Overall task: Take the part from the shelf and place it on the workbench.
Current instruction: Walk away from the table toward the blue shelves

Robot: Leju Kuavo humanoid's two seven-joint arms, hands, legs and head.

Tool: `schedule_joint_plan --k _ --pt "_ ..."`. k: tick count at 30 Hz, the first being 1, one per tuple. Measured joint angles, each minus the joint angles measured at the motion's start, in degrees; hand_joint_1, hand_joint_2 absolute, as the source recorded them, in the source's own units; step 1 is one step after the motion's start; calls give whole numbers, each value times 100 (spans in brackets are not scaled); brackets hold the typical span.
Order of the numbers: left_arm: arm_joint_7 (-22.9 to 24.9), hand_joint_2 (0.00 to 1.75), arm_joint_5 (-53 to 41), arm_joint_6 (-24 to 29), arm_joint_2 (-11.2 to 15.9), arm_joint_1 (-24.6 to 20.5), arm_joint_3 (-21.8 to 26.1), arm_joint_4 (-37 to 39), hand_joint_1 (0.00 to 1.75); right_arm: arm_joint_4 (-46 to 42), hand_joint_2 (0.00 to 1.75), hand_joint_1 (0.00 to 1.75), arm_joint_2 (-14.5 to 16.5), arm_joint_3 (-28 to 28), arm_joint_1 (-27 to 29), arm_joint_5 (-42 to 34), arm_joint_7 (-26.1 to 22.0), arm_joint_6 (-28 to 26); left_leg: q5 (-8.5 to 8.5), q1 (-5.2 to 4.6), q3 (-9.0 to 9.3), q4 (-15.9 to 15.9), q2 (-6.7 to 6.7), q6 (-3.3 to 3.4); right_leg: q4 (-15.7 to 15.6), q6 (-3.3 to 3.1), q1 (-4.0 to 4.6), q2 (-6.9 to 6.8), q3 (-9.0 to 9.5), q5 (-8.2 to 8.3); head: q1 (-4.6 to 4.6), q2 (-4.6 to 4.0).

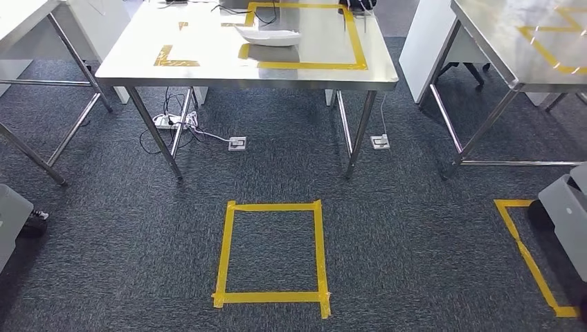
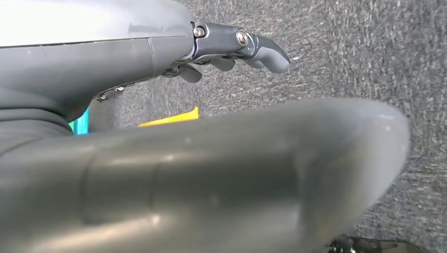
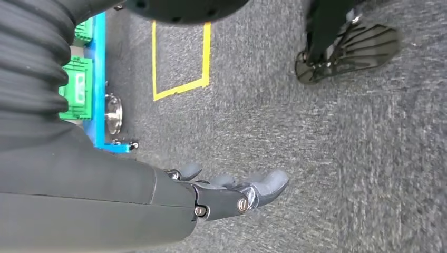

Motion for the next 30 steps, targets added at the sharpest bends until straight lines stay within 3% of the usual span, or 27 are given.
schedule_joint_plan --k 2,4,5,7,8,9,10,11,12,13,15,16,18,19,20,22,23,24,25,26,27,29,30 --pt "15 0 -4 7 8 2 -4 1 0 1 175 0 -3 14 -9 47 58 16 105 21 -10 -49 5 -69 -124 -15 16 -2 -7 81 15 -1" --pt "37 0 -7 17 21 20 -7 5 0 2 175 0 -3 35 -17 84 93 62 6 14 -65 0 -9 -129 -257 -31 -21 -19 -67 250 22 -1" --pt "46 0 -10 23 29 30 -8 7 0 2 175 0 -3 43 -20 85 96 76 -199 11 -119 147 -19 -162 -319 -29 -47 -24 -120 344 21 -1" --pt "55 0 -25 38 56 36 -8 7 0 2 175 0 1 44 -22 71 117 84 -767 45 -250 727 -30 -229 -339 -22 -69 -30 -269 487 15 -1" --pt "63 0 -40 50 71 37 -8 7 0 2 175 0 4 44 -19 72 141 85 -940 65 -287 1064 -30 -268 -322 -5 -77 -37 -362 551 15 -1" --pt "74 0 -52 59 87 38 -8 7 0 2 175 0 8 44 -18 79 166 91 -964 84 -278 1313 -30 -306 -293 14 -89 -46 -464 612 14 -1" --pt "85 0 -63 66 97 39 -8 6 0 2 175 0 10 45 -18 92 187 104 -856 105 -201 1418 -30 -344 -251 39 -109 -55 -571 668 15 -1" --pt "92 0 -67 69 104 38 -8 5 0 2 175 0 10 47 -19 104 194 124 -674 131 -29 1319 -30 -383 -189 73 -134 -62 -687 718 15 -1" --pt "95 0 -67 69 107 30 -8 3 0 1 175 0 9 50 -23 110 191 145 -576 162 222 1040 -34 -432 -111 113 -153 -66 -800 760 14 -1" --pt "96 0 -68 70 107 18 -8 1 0 0 175 0 5 53 -25 111 184 163 -591 169 509 660 -45 -466 -28 156 -167 -68 -905 797 8 0" --pt "94 0 -84 70 108 -1 -10 -2 0 -2 175 0 0 57 -29 97 166 174 -799 158 841 99 -64 -406 85 226 -161 -65 -1033 876 17 0" --pt "95 0 -97 69 110 -1 -12 -2 0 -2 175 0 -1 57 -27 89 162 171 -851 131 867 0 -66 -328 94 253 -163 -63 -1059 927 24 0" --pt "98 0 -118 70 114 16 -16 4 0 2 175 0 1 57 -4 80 162 167 -778 120 767 2 -35 -159 91 312 -187 -55 -1092 988 33 -1" --pt "101 0 -122 70 114 21 -19 8 0 7 175 0 2 57 14 80 168 168 -716 117 704 5 -20 -90 156 345 -202 -48 -1127 876 33 -1" --pt "105 0 -124 70 115 26 -21 11 0 11 175 0 4 58 32 83 173 172 -643 121 624 4 -5 -33 326 375 -211 -39 -1182 640 34 -1" --pt "109 0 -126 70 121 24 -25 13 0 17 175 0 7 60 43 90 172 202 -491 115 442 9 4 16 976 406 -216 -25 -1322 -35 47 -1" --pt "108 0 -127 69 124 24 -26 13 0 17 175 0 7 61 42 85 161 230 -408 110 342 15 6 19 1346 407 -215 -21 -1366 -267 51 -1" --pt "105 0 -130 69 126 24 -26 14 0 17 175 0 7 62 37 69 149 264 -328 104 241 21 7 15 1623 401 -213 -17 -1353 -340 55 -1" --pt "95 0 -141 67 127 24 -27 14 0 17 175 0 7 62 35 46 146 294 -251 101 143 28 8 8 1738 389 -210 -13 -1261 -267 56 0" --pt "75 44 -156 61 127 25 -30 15 0 17 175 0 7 62 34 20 158 332 -183 100 47 34 8 -3 1661 370 -206 -9 -1077 -104 57 1" --pt "47 87 -172 47 126 24 -34 15 0 17 175 0 7 61 33 -5 172 375 -121 100 -34 37 8 -18 1379 342 -200 -6 -790 51 58 1" --pt "-28 175 -185 18 117 18 -40 14 0 17 175 0 -3 58 16 -64 160 461 -12 100 -132 40 10 -71 491 273 -167 -7 -127 3 62 0" --pt "-49 175 -181 9 114 14 -40 14 0 17 175 0 -8 50 3 -96 125 493 40 103 -149 34 17 -107 131 250 -143 -12 95 -102 64 -1"
